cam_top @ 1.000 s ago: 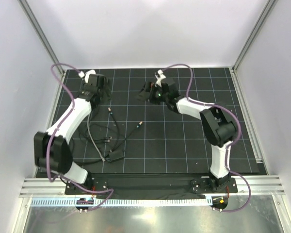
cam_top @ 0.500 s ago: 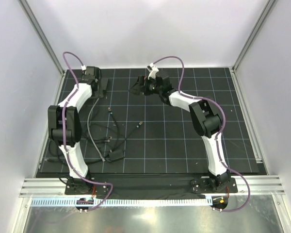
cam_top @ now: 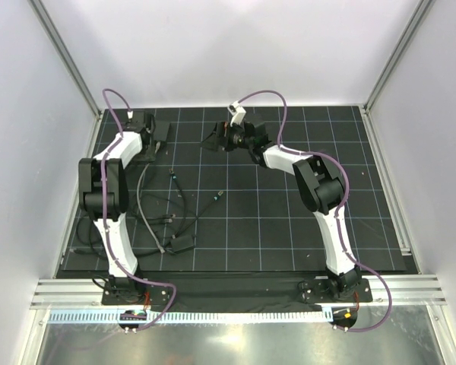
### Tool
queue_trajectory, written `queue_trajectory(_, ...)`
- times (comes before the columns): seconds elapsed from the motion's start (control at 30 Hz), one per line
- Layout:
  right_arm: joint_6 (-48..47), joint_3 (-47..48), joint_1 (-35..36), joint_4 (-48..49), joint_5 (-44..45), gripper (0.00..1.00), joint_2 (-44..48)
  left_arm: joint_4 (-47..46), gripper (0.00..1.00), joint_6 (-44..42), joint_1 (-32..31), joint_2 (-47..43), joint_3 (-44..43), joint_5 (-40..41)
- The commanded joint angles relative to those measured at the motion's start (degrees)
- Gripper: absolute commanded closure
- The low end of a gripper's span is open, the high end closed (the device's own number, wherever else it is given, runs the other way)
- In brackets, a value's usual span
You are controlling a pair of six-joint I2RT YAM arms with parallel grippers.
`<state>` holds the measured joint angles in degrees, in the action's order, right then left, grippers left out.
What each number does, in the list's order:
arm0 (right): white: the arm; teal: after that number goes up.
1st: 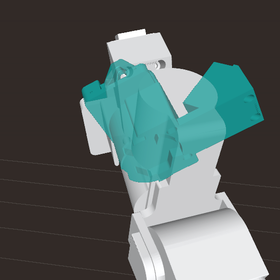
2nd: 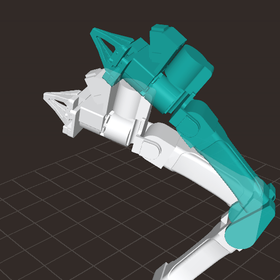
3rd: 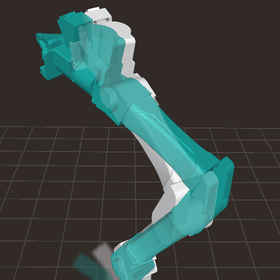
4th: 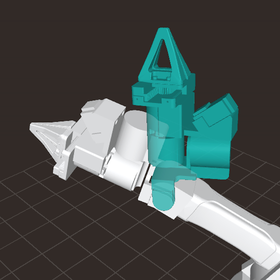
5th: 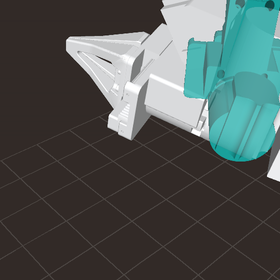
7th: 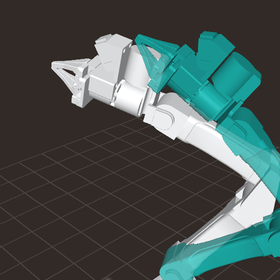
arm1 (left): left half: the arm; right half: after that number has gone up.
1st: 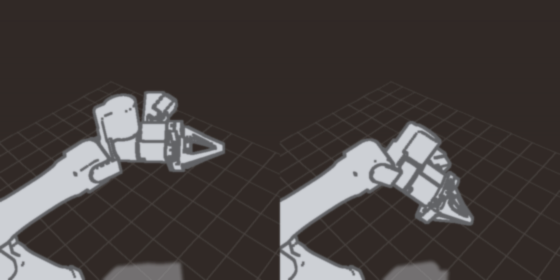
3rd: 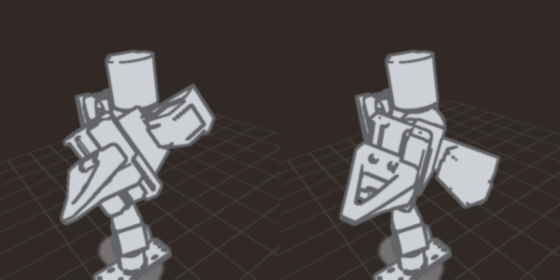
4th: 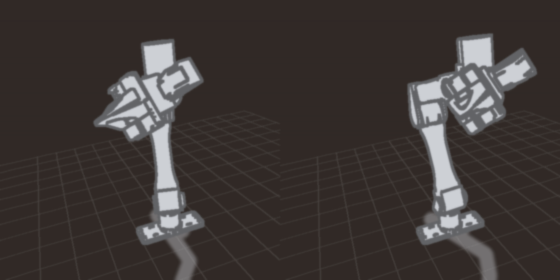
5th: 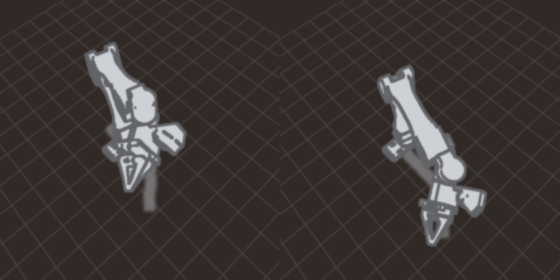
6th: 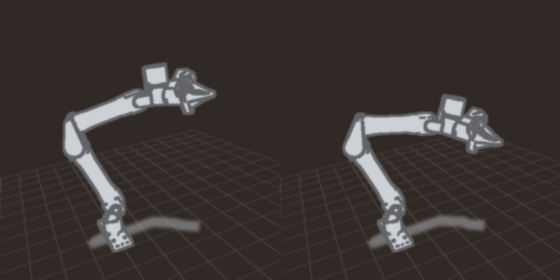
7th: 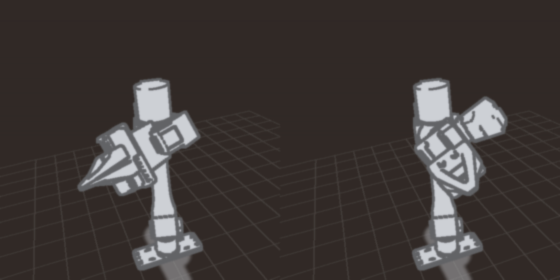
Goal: Pull the plug from the switch port
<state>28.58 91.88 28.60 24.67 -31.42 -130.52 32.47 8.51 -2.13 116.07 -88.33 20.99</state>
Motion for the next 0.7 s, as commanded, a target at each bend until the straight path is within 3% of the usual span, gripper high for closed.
queue_trajectory(0.0,2.2,0.6,0.3,4.9,1.8,0.00,0.1,1.4,0.43,0.1,0.6,2.9,-2.8,-0.9)
queue_trajectory(0.17,2.2,5.7,2.3,-6.7,16.0,0.00,0.0,2.6,0.52,1.2,0.7,4.9,-3.0,-0.8)
queue_trajectory(0.33,-0.4,8.0,2.8,-12.1,12.8,0.00,-0.5,2.9,0.67,3.2,0.7,4.7,-1.4,-0.3)
queue_trajectory(0.47,1.2,10.5,2.7,-14.7,12.4,0.00,-1.1,4.2,0.95,4.8,0.7,4.3,-1.0,-1.6)
queue_trajectory(0.53,2.1,11.6,2.8,-14.4,10.2,0.00,-2.2,4.7,1.00,5.7,0.7,3.6,0.4,-1.9)
queue_trajectory(0.67,3.9,14.2,3.0,-14.0,7.7,0.04,-4.4,5.0,1.00,8.3,0.7,0.8,4.6,-4.0)
